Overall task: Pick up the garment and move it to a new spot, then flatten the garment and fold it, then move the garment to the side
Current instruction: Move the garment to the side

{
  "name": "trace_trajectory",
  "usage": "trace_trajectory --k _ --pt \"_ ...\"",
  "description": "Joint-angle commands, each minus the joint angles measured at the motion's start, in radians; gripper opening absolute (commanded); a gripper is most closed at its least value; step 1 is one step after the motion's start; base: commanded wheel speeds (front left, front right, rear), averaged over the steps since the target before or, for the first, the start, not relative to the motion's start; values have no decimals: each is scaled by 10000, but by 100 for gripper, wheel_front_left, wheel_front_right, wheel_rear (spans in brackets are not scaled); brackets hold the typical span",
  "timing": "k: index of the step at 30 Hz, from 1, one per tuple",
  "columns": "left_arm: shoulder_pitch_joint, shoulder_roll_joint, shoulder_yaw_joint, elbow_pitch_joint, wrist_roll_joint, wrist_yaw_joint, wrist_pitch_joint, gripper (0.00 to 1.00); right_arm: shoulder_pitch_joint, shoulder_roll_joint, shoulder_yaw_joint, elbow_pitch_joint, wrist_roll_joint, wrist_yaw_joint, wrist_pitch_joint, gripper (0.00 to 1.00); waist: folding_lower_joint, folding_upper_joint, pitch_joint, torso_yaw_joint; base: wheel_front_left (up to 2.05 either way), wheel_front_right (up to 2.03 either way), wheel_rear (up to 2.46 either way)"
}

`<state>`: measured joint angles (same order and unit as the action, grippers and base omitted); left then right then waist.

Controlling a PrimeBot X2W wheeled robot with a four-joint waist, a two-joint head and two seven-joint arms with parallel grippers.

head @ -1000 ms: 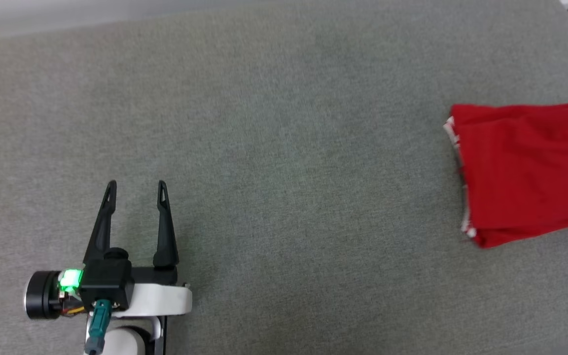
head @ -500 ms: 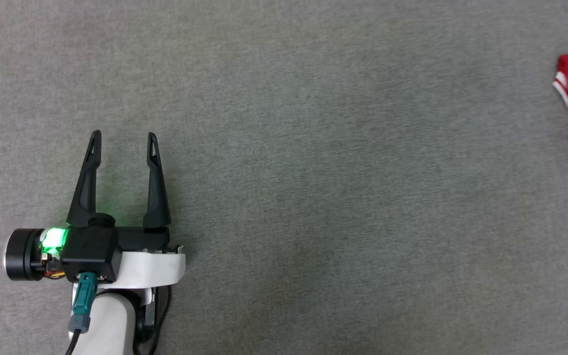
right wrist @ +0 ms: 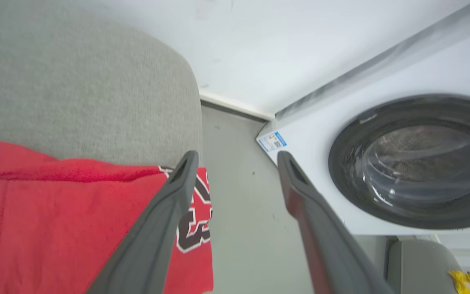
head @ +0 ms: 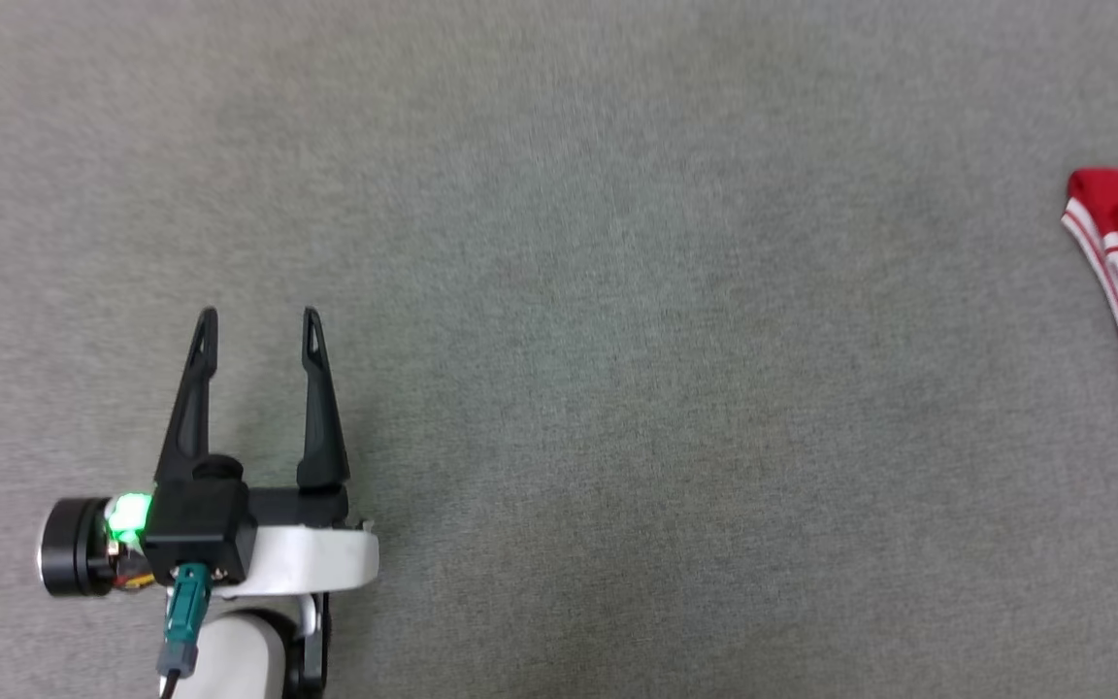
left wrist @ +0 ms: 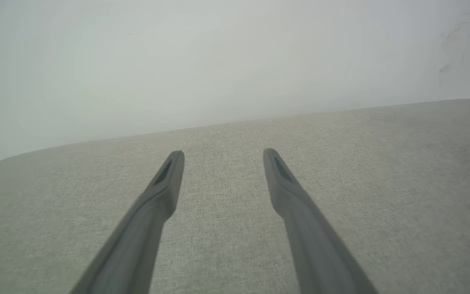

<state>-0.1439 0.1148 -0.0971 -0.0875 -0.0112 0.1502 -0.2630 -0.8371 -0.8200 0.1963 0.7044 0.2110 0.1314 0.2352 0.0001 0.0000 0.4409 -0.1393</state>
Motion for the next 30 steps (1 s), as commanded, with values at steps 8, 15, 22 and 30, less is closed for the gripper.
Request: trace_trajectory --k 8,15,22,30 --pt "882 -165 47 139 -39 74 -22 100 256 1650 -1350 -1531 -2460 -16 -3466 100 -1 0 -1610 452 0 0 0" --pt "1382 -246 85 259 -76 125 -21 100 1307 3865 -1673 -2836 -2765 -14 -4864 100 -1 0 -2362 862 0 0 0" --pt "1751 -317 87 475 -118 61 -21 100 3138 5461 -1417 -4258 -1809 -16 -5007 100 -1 0 -2974 1233 0 0 0" --pt "2099 -359 91 678 -77 -69 -21 100 5395 6575 -1472 -5022 -1456 -16 -5002 100 -1 0 -3535 1476 0 0 0"
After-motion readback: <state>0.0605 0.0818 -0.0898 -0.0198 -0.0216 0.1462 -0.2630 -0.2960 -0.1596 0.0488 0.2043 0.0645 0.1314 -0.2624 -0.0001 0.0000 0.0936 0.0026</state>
